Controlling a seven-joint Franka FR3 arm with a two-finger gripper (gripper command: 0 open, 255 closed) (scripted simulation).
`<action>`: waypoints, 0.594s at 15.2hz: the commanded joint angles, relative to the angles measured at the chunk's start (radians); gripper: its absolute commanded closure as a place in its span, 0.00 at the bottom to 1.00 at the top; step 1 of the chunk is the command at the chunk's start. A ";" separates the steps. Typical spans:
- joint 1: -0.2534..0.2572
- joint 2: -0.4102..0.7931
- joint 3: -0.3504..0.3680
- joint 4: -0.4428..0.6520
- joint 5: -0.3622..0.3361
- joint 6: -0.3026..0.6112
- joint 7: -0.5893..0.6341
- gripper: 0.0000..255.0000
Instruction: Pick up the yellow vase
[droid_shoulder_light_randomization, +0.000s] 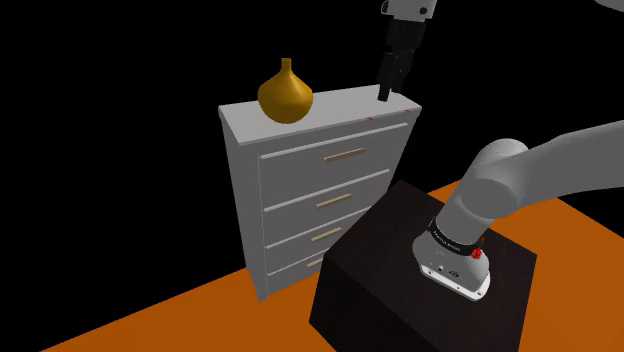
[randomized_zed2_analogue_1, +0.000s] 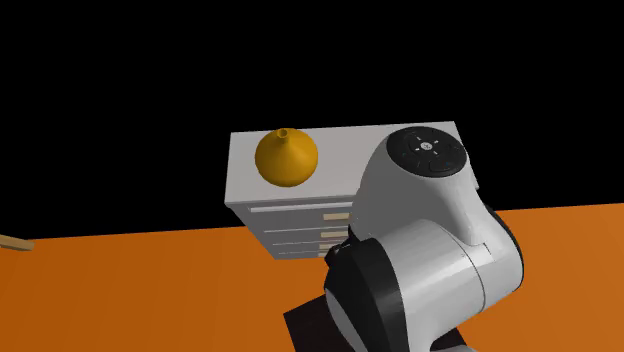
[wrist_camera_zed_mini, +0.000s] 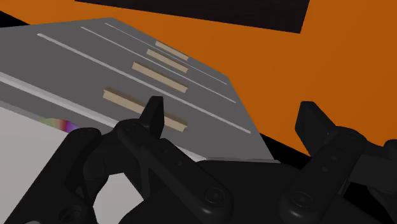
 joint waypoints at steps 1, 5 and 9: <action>0.000 0.000 0.000 0.000 0.000 0.000 0.000 0.00; 0.004 0.155 0.011 0.104 -0.004 0.065 -0.001 0.00; 0.006 0.306 0.021 0.226 -0.011 0.109 0.001 0.00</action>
